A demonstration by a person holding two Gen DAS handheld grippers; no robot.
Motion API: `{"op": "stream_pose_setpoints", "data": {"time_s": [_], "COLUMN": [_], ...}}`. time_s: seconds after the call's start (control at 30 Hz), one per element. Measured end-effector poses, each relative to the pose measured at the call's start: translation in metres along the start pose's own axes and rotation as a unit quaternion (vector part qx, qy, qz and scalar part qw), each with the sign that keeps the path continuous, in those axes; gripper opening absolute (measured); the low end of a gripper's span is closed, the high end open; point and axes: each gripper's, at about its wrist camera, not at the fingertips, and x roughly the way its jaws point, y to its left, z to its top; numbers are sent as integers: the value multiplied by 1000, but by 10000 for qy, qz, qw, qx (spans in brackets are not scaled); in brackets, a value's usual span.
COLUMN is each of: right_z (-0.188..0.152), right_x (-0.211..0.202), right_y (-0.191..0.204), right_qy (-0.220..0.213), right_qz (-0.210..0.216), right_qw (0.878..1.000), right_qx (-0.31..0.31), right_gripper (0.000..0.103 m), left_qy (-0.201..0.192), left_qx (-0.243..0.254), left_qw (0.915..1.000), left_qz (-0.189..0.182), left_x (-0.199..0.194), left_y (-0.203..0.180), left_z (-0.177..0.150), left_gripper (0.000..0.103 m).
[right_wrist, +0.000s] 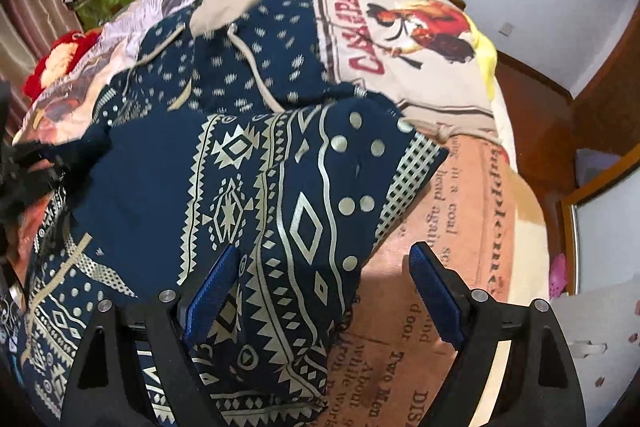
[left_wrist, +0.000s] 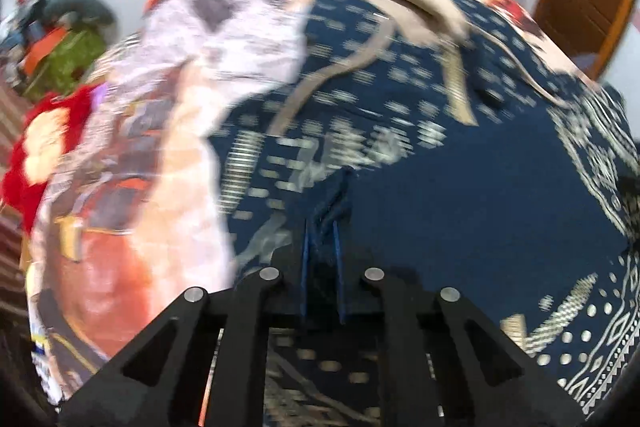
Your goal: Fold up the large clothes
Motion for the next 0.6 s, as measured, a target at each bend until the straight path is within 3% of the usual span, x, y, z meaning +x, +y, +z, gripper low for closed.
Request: {"op": "stream_pose_setpoints", "data": {"time_s": [0.2,0.4,0.53,0.6], "right_z": [-1,1,9,15], "right_x": [9,4,-14,-24], "right_y": [1,-2,-1,0], "right_qy": [97,87,-108,-240], "right_qz": [69,80,17,19], "right_qw": [9999,9999,9999,9997], "right_qx": [-16,33,-50,-70], "right_gripper": [86,86,86,86], "left_qy": [290,708,607,459], "left_qx": [-512,-841,-770,-681], "left_qw": [9976,9932,9944,9958], "left_qz": [353,376,402,405], "left_x": [10,14,-1,-13], "left_y": [60,97,101,98], "left_z": [-12,-36,-33,-25], "left_gripper": [12,12,13,19]}}
